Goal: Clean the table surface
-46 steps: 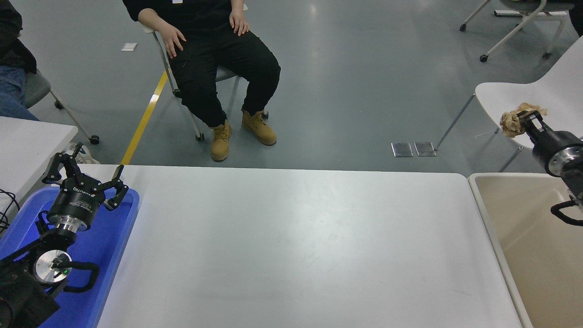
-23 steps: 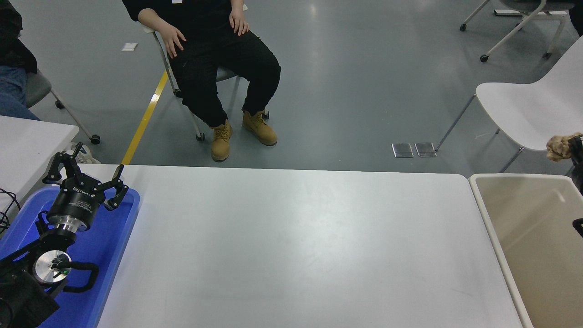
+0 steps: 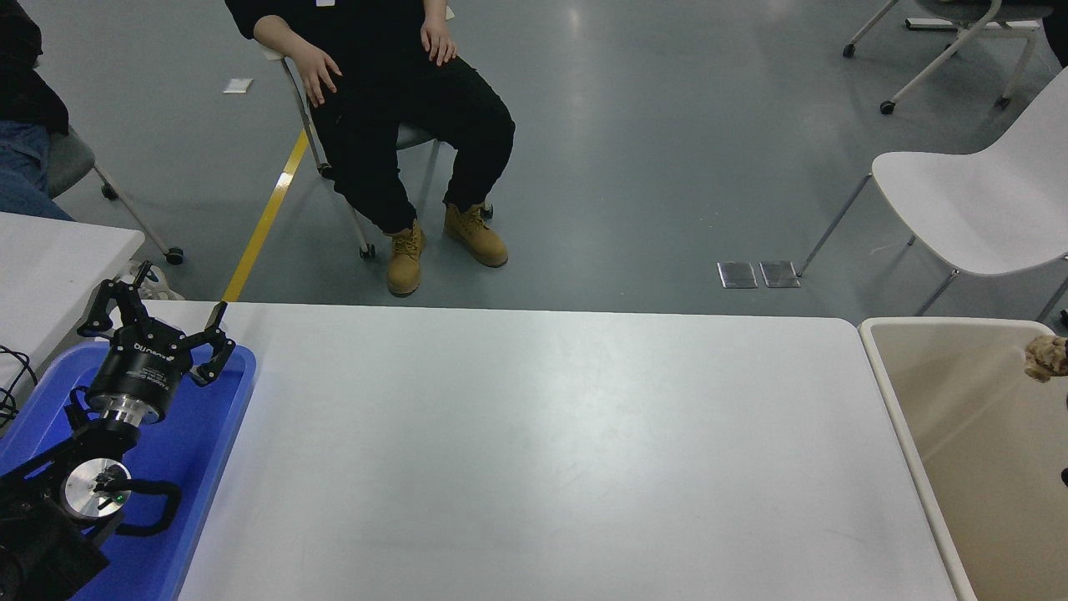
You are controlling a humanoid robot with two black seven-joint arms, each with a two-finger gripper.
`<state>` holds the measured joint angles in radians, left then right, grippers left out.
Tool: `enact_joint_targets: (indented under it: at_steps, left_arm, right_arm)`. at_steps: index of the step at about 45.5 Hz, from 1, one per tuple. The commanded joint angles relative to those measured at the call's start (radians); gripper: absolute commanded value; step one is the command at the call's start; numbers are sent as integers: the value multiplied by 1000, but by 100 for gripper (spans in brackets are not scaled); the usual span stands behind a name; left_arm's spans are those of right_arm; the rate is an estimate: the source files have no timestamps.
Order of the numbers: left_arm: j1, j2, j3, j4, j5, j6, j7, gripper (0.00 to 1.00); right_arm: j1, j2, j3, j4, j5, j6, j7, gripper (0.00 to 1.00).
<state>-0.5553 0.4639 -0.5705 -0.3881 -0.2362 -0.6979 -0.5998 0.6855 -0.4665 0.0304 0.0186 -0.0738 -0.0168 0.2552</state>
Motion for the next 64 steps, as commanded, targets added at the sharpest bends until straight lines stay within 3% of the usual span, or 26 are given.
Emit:
enact_joint_targets:
  at_steps: [1, 38, 43, 44, 56, 64]
  left_arm:
    - [0, -1, 0, 0, 0, 0, 0, 100]
    - [0, 1, 0, 0, 0, 0, 0, 100]
    - [0, 1, 0, 0, 0, 0, 0, 100]
    - [0, -1, 0, 0, 0, 0, 0, 100]
    - [0, 1, 0, 0, 0, 0, 0, 100]
    - [0, -1, 1, 0, 0, 0, 0, 100]
  right_arm:
    - [-54, 14, 10, 0, 2, -14, -4, 0]
    - [-81, 80, 0, 0, -14, -45, -2, 0]
    - [-80, 78, 0, 0, -12, -80, -2, 55]
    - [-80, 78, 0, 0, -12, -81, -1, 60]
    - [-84, 80, -7, 1, -14, -91, 1, 91]
    - [-83, 77, -7, 1, -14, -89, 1, 96]
